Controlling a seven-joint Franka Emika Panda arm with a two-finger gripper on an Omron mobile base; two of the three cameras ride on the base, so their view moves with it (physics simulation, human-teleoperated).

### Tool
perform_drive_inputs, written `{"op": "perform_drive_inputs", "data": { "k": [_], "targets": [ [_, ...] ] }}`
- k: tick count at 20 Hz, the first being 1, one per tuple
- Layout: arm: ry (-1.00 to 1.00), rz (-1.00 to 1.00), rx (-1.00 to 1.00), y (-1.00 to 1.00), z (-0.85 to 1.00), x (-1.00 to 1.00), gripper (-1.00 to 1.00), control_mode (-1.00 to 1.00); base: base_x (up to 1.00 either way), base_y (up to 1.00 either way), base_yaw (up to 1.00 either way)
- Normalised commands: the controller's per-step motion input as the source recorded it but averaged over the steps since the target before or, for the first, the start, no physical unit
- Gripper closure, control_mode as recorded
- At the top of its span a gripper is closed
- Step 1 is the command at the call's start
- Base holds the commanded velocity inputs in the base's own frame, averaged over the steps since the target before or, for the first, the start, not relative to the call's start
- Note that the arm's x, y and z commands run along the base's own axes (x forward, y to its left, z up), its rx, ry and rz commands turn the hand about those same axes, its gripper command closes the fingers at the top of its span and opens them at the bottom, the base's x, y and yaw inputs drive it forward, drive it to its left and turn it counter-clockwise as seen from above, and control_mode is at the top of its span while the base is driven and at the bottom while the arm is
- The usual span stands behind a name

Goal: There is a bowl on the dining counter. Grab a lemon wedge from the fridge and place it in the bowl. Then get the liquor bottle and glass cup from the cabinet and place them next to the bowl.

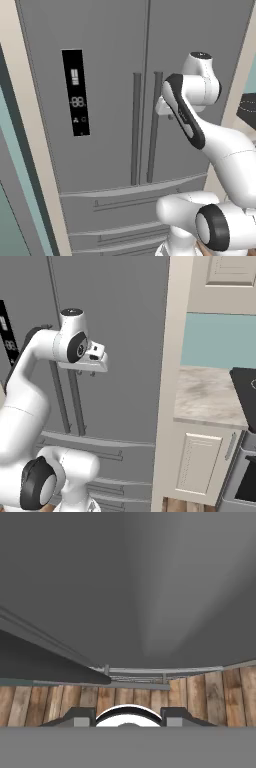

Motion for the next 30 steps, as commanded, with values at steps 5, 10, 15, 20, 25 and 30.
{"op": "perform_drive_inputs", "data": {
  "k": [5,10,15,20,25,30],
  "targets": [
    [-0.02,0.00,0.00,0.00,0.00,-0.04,-1.00,1.00,-0.09,0.01,0.00],
    [0.00,0.00,0.00,0.00,0.00,0.00,-1.00,1.00,-0.42,0.20,0.00],
    [0.00,0.00,0.00,0.00,0.00,0.00,-1.00,1.00,-0.35,0.30,0.00],
    [0.00,0.00,0.00,0.00,0.00,0.00,-1.00,1.00,-0.22,0.30,0.00],
    [0.00,0.00,0.00,0.00,0.00,0.00,-1.00,1.00,-0.27,0.40,0.00],
    [0.00,0.00,0.00,0.00,0.00,0.00,-1.00,1.00,-0.31,0.54,0.00]
  ]
}}
